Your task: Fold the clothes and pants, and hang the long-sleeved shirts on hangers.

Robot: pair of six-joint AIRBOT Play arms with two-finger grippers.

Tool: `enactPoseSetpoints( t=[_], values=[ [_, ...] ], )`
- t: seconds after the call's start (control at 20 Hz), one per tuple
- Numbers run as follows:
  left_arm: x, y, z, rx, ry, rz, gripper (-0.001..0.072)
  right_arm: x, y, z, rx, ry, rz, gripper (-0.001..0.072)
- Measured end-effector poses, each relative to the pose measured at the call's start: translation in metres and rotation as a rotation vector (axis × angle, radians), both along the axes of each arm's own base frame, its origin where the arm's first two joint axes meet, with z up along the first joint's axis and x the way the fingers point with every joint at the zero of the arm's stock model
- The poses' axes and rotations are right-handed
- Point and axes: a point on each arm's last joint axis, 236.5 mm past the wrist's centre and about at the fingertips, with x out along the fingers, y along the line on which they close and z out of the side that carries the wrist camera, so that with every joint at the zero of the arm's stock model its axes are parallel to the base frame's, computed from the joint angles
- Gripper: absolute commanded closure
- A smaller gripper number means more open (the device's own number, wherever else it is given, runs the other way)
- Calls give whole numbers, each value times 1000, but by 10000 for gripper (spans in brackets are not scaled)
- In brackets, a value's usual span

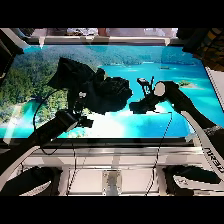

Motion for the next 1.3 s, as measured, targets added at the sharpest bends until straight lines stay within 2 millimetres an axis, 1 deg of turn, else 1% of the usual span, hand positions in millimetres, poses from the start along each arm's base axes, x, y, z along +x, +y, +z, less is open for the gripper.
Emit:
enactPoseSetpoints(
  t=[0.55, 0.7, 0.9, 0.95, 1.0, 1.05, 1.1, 1.15, 1.2, 1.25, 1.3],
  values=[
    [0, 0, 0, 0, 0, 0, 614, 36, 6, 8, 33, -149, -45, 685],
    [0, 0, 0, 0, 0, 0, 614, 56, 6, 14, 39, -236, -63, 685],
    [0, 0, 0, 0, 0, 0, 614, 89, 9, 30, 74, -382, -104, 685],
    [1, -1, 0, -4, -4, -1, 614, 96, 10, 34, 82, -416, -111, 653],
    [2, -2, 1, -10, -10, -3, 614, 104, 10, 38, 86, -454, -112, 486],
    [4, -4, 2, -15, -17, -6, 614, 111, 11, 40, 87, -487, -107, 348],
    [8, -7, 3, -25, -36, -15, 613, 117, 10, 39, 80, -514, -97, 322],
    [14, -10, 6, -32, -64, -28, 613, 122, 10, 36, 77, -529, -95, 322],
    [21, -13, 10, -39, -102, -46, 614, 127, 9, 28, 67, -528, -90, 319],
    [29, -17, 14, -45, -138, -65, 613, 131, 9, 19, 59, -522, -87, 278],
    [36, -20, 18, -49, -174, -83, 574, 134, 9, 9, 50, -510, -84, 189]
  ],
)
